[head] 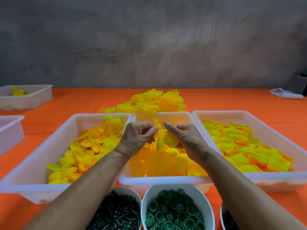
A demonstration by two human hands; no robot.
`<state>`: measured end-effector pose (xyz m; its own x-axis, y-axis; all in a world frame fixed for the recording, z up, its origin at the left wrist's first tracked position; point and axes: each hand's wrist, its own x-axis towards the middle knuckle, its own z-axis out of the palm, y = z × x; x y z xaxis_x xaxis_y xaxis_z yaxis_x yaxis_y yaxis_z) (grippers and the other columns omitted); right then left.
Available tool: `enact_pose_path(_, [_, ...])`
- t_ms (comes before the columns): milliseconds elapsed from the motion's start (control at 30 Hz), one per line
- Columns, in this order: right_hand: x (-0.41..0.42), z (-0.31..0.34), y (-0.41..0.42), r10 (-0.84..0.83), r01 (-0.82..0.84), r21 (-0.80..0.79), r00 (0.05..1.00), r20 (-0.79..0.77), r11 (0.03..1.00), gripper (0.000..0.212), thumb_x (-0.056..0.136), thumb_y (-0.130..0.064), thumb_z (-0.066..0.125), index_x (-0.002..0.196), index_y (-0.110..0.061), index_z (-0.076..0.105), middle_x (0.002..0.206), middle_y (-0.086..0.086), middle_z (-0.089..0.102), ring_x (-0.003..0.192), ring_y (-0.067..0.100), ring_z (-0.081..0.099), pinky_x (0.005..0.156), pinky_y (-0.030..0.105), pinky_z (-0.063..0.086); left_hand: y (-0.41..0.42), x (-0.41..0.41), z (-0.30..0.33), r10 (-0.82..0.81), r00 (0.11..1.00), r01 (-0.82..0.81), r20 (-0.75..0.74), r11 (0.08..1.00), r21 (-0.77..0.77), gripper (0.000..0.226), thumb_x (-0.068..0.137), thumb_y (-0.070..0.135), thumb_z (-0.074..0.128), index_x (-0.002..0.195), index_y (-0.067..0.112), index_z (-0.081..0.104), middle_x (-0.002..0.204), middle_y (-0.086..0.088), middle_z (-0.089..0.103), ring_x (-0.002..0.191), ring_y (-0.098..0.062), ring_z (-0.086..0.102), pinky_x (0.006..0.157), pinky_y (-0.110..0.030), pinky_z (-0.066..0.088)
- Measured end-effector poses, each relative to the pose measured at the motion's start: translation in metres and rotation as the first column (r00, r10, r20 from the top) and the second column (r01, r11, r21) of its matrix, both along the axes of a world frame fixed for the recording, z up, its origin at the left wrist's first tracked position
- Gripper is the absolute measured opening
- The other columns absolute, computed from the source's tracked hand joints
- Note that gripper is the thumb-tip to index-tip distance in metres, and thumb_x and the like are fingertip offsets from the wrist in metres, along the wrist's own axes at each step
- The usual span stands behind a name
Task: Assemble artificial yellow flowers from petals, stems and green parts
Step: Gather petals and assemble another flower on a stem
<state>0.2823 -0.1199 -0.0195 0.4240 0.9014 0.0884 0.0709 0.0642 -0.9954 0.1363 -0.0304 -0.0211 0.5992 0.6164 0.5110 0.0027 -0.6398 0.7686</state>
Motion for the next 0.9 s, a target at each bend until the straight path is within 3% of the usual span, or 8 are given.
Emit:
enact_pose_path(100, [0.0013, -0.0003, 0.0, 0.027, -0.026, 0.009, 0.999, -0.028, 1.0, 0.041, 0.062, -0.043, 0.073, 0.082, -0.007, 0.068, 0.07, 0.006, 0.068, 0.064, 0.017, 0.062, 0.058, 0.028, 0.045, 0.0003, 0.0011, 0.0002, -0.024, 0.999, 0.031, 0.049, 0.988, -0.153, 0.01, 0.086, -0.005, 0.061, 0.081, 0.004, 0.063, 0.063, -0.005, 0.063, 0.052, -0.005, 0.062, 0.054, -0.018, 0.052])
enact_pose_path(200, [0.0017, -0.0003, -0.0005, 0.074, -0.073, 0.026, 0.996, -0.04, 0.997, 0.042, 0.065, -0.037, 0.073, 0.09, -0.004, 0.07, 0.082, 0.011, 0.07, 0.072, 0.02, 0.063, 0.06, 0.029, 0.047, 0.0016, -0.0002, 0.0003, -0.056, 0.996, 0.072, 0.077, 0.971, -0.23, 0.007, 0.085, -0.005, 0.062, 0.088, 0.001, 0.064, 0.065, -0.005, 0.064, 0.053, -0.007, 0.061, 0.053, -0.019, 0.051])
enact_pose_path(300, [0.002, -0.0006, -0.001, 0.092, -0.09, 0.037, 0.995, -0.037, 0.995, 0.043, 0.066, -0.036, 0.073, 0.093, -0.002, 0.069, 0.087, 0.014, 0.071, 0.074, 0.021, 0.063, 0.061, 0.029, 0.046, 0.0033, -0.0023, 0.0001, -0.073, 0.995, 0.088, 0.067, 0.963, -0.256, 0.003, 0.087, 0.002, 0.063, 0.086, 0.003, 0.066, 0.057, 0.003, 0.062, 0.048, -0.007, 0.054, 0.048, -0.019, 0.046])
enact_pose_path(400, [0.0026, 0.0, -0.0006, 0.092, -0.09, 0.035, 0.995, -0.037, 0.995, 0.029, 0.066, -0.034, 0.074, 0.08, -0.01, 0.068, 0.076, 0.006, 0.071, 0.067, 0.016, 0.064, 0.06, 0.028, 0.048, 0.0047, -0.0018, 0.0, -0.039, 0.996, 0.061, 0.081, 0.957, -0.283, 0.012, 0.087, 0.003, 0.063, 0.075, 0.006, 0.062, 0.05, 0.006, 0.057, 0.043, -0.006, 0.048, 0.044, -0.018, 0.04])
enact_pose_path(600, [0.0024, -0.0015, 0.0008, 0.091, -0.091, 0.01, 0.995, -0.05, 0.996, 0.03, 0.066, -0.031, 0.073, 0.089, -0.012, 0.072, 0.089, 0.007, 0.073, 0.086, 0.024, 0.066, 0.082, 0.043, 0.05, 0.0074, -0.0023, -0.0006, 0.076, 0.988, -0.034, 0.132, 0.955, -0.296, 0.019, 0.086, 0.002, 0.063, 0.071, 0.0, 0.052, 0.048, -0.001, 0.05, 0.039, -0.008, 0.042, 0.04, -0.021, 0.034])
enact_pose_path(733, [0.003, -0.0014, 0.0007, 0.054, -0.054, -0.007, 0.998, -0.044, 0.998, 0.02, 0.076, -0.028, 0.071, 0.089, -0.012, 0.071, 0.092, 0.008, 0.072, 0.089, 0.024, 0.064, 0.082, 0.041, 0.048, 0.008, -0.0014, -0.0001, 0.11, 0.984, -0.06, 0.142, 0.946, -0.319, 0.027, 0.083, 0.002, 0.067, 0.065, 0.006, 0.047, 0.051, -0.006, 0.05, 0.037, -0.008, 0.041, 0.039, -0.021, 0.032])
enact_pose_path(900, [0.0005, 0.0007, -0.0009, 0.097, -0.097, -0.011, 0.995, -0.03, 0.995, 0.03, 0.065, -0.032, 0.074, 0.087, -0.012, 0.072, 0.09, 0.01, 0.072, 0.086, 0.025, 0.063, 0.08, 0.042, 0.045, 0.0086, -0.0017, -0.0013, 0.145, 0.977, -0.086, 0.157, 0.939, -0.332, 0.033, 0.081, 0.006, 0.07, 0.062, 0.007, 0.043, 0.05, -0.008, 0.046, 0.035, -0.007, 0.037, 0.037, -0.017, 0.03])
